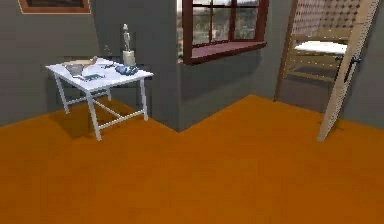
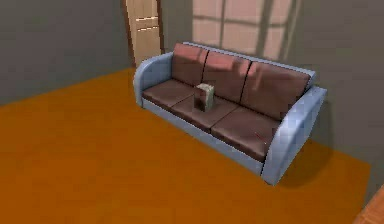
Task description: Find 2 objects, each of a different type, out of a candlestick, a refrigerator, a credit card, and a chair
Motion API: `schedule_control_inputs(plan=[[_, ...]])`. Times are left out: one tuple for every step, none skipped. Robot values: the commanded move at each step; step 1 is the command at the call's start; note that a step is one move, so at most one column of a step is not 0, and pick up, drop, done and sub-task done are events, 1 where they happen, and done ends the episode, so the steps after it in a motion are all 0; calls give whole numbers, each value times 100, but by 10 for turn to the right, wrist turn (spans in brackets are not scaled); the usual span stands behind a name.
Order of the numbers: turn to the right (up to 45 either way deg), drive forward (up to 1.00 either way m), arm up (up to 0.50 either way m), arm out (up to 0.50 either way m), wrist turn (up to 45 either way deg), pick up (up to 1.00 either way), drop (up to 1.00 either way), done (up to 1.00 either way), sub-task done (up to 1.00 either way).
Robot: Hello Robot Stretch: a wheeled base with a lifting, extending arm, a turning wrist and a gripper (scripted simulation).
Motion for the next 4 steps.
schedule_control_inputs(plan=[[0, 45, 0, 0, 0, 0, 0, 0, 0], [-150, 0, 0, 0, 0, 0, 0, 0, 0], [0, 100, 0, 0, 0, 0, 0, 0, 0], [-60, 0, 0, 0, 0, 0, 0, 0, 0]])
